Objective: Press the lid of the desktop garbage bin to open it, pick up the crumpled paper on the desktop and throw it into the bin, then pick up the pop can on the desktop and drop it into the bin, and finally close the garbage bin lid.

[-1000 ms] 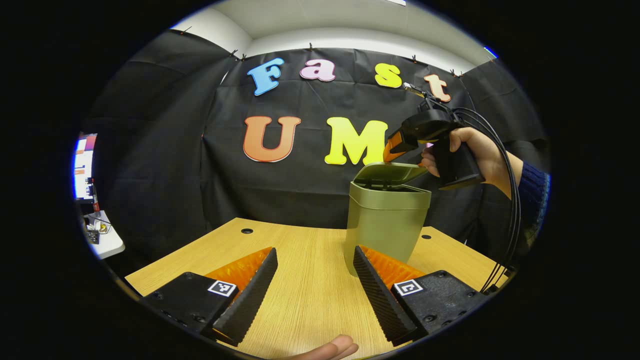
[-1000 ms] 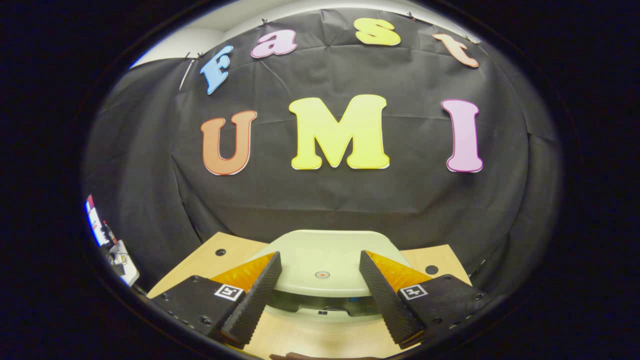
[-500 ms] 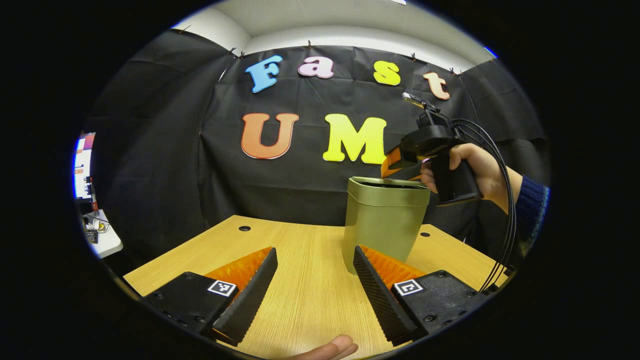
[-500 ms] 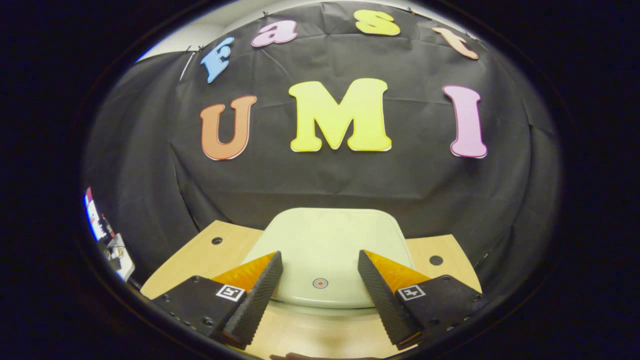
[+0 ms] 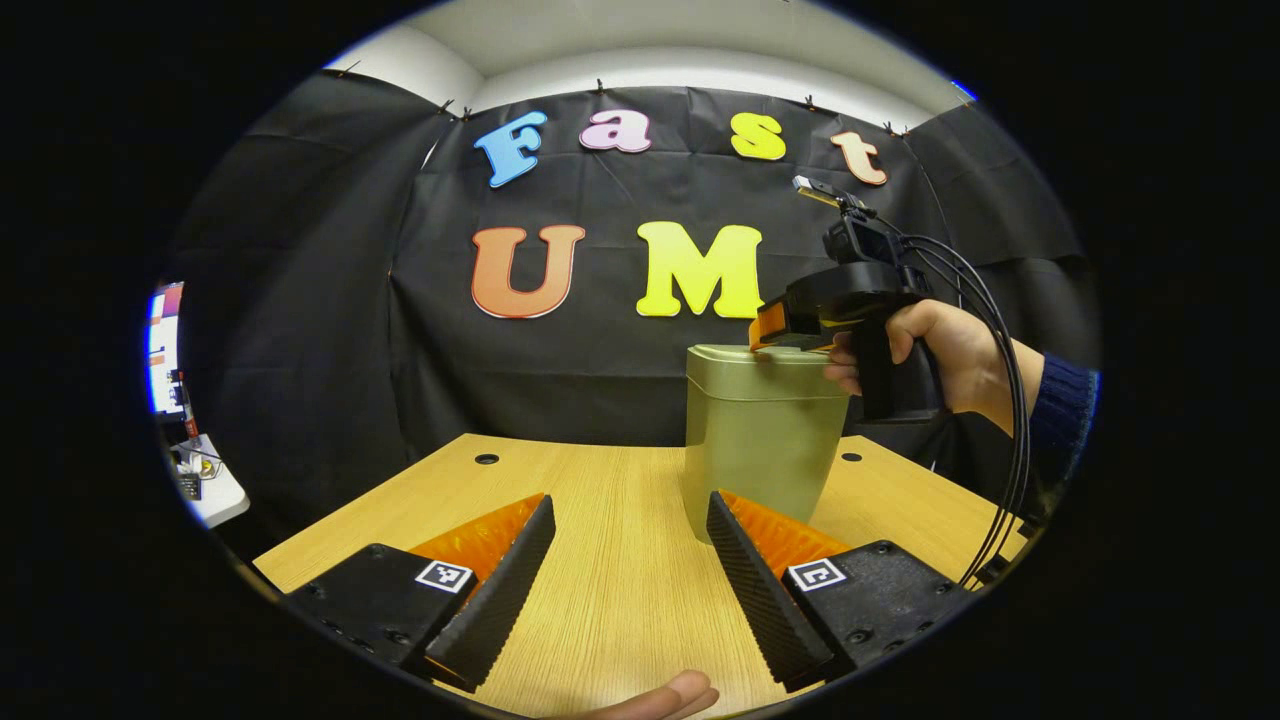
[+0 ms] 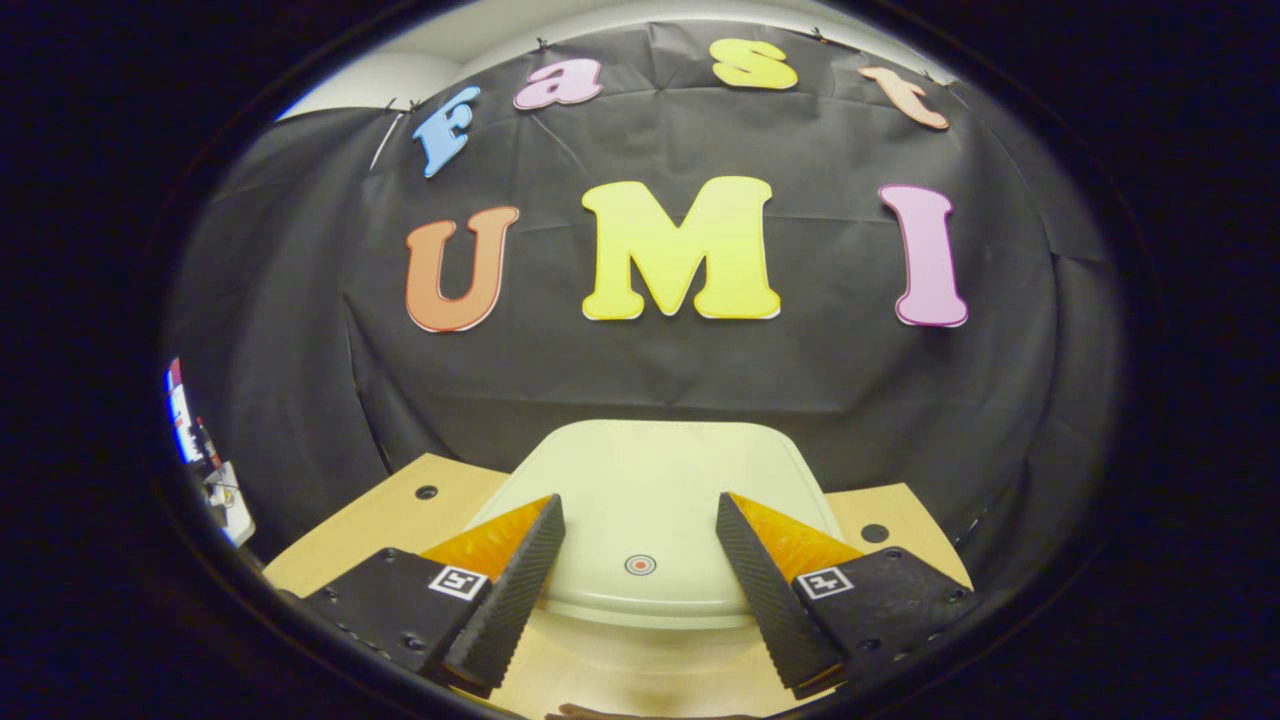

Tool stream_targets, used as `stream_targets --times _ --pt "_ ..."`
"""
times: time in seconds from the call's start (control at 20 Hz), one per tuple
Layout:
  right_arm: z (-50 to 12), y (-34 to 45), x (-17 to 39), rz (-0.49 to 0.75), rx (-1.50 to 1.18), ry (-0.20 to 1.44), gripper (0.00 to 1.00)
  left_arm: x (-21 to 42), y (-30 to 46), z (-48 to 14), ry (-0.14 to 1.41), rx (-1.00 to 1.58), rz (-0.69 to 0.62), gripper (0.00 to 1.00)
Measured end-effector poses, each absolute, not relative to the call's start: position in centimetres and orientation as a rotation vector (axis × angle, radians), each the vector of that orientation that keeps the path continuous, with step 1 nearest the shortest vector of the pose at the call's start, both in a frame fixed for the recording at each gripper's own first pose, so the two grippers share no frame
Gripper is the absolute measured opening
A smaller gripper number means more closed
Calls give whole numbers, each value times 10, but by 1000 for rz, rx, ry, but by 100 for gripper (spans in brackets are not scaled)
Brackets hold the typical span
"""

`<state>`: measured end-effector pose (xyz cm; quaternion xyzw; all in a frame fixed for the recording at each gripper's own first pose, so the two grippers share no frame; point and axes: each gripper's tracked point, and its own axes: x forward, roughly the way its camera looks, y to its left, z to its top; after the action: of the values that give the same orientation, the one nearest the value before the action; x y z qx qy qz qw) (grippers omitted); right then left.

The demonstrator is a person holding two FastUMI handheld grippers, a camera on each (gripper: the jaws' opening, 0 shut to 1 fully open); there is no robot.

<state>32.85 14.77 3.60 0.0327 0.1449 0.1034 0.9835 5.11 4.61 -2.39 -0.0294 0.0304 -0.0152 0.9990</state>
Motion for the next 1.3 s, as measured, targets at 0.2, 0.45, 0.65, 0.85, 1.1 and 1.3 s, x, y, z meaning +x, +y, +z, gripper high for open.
stream_targets --times 0.2,0.45,0.65,0.85,1.1,1.3 --pt "32 150 328 204 68 197 97 50 44 -28 72 -60 -31 98" --pt "26 149 326 201 66 164 96 49 39 -29 75 -53 -37 98" --pt "32 150 326 194 68 157 98 48 36 -32 74 -46 -36 98" --pt "36 151 327 205 39 188 95 49 38 -34 79 -48 -30 98" --pt "49 152 321 224 0 174 94 54 40 -39 96 -52 -23 98" --pt "62 142 300 183 26 167 93 55 42 -39 97 -54 -16 98"
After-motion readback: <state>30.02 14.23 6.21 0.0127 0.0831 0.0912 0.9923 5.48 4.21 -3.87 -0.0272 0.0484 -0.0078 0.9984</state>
